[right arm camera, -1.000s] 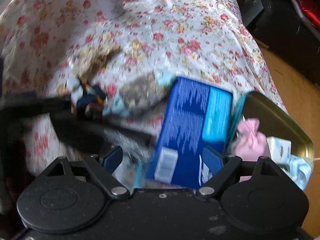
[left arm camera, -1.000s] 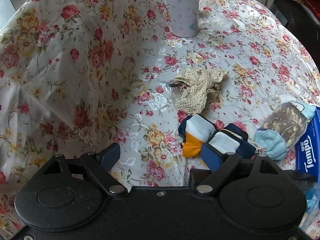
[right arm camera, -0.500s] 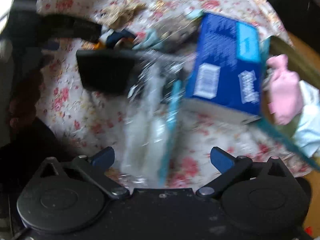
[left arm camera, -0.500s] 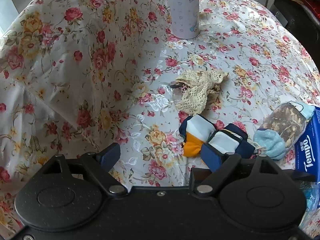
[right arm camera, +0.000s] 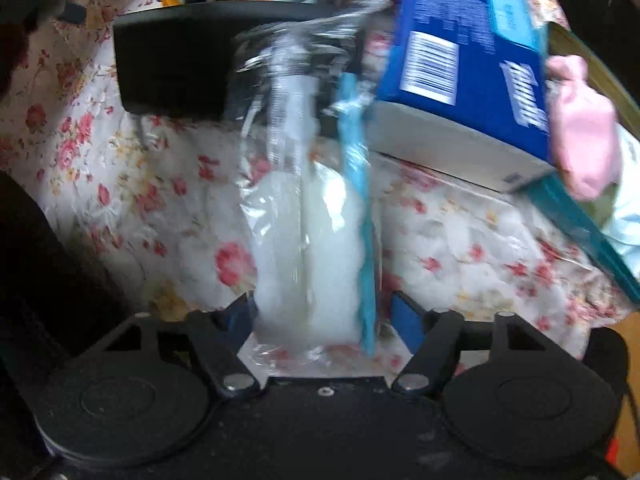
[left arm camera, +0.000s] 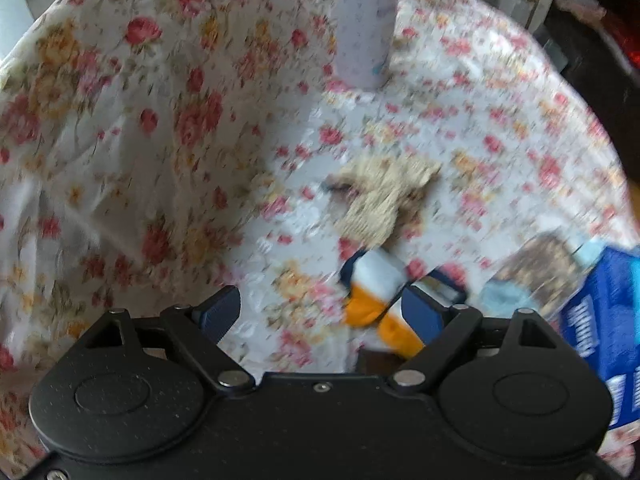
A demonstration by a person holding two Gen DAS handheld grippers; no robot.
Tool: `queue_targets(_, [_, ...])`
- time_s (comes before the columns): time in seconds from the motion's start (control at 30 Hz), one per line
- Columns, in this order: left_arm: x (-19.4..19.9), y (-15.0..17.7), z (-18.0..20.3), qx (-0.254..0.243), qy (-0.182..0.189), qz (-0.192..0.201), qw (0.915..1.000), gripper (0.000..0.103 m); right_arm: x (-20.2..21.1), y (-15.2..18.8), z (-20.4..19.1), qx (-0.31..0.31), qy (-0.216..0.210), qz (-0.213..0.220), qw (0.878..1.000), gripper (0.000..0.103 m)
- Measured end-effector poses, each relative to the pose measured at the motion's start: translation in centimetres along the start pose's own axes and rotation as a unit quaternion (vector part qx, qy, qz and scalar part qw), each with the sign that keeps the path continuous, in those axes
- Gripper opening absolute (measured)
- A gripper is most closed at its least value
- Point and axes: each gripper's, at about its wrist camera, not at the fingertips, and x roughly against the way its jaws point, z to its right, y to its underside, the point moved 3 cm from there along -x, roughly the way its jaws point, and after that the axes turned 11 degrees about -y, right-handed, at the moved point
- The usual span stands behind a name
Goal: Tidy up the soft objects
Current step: 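Grasp the cream lace cloth with the left tool while the right tool grasps the wrapped white sponge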
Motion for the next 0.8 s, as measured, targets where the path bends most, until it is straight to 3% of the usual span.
queue_targets(0.07, [0.2, -1.3, 0.2, 0.005, -0.003, 0.007, 1.0000, 0.089, 0.6, 0.6, 0.8, 0.003, 0.015, 0.005, 1.000, 0.069])
queue_targets(0.13, [0.0, -2.7, 0.7, 0.006, -0.013, 0.017, 0.9998, 0.099, 0.7, 1.1, 1.3, 0.003, 0.023, 0.007, 1.000, 0.069])
queue_targets(0.27, [-1.5, -4.5, 3.1, -0.040, -0.025, 0.035, 0.9983, 0.099, -0.1, 1.6, 2.0, 0.000, 0.022, 0.007, 1.000, 0.072])
queue_targets(0.4, [-4.5, -5.0, 5.7, -0.082, -0.039, 0.002, 0.9959, 0.099, -0.6, 1.2, 2.0, 0.003, 0.022, 0.013, 1.000, 0.082])
queue_targets(0.57, [-8.1, -4.9, 6.6, -0.090, -0.058, -0.033, 0.9937, 0.100, -1.7, 0.2, 2.5, -0.001, 0.009, 0.018, 1.000, 0.096])
queue_targets(0.67, [-8.8, -5.5, 6.5, -0.075, -0.035, -0.043, 0.9957, 0.101, -2.2, 0.1, 2.6, 0.009, 0.008, 0.027, 1.000, 0.102])
queue_targets(0.8, [-9.8, -6.1, 5.9, -0.053, 0.004, -0.070, 0.9962, 0.101, -2.8, -0.1, 2.7, 0.010, -0.003, 0.034, 0.999, 0.103])
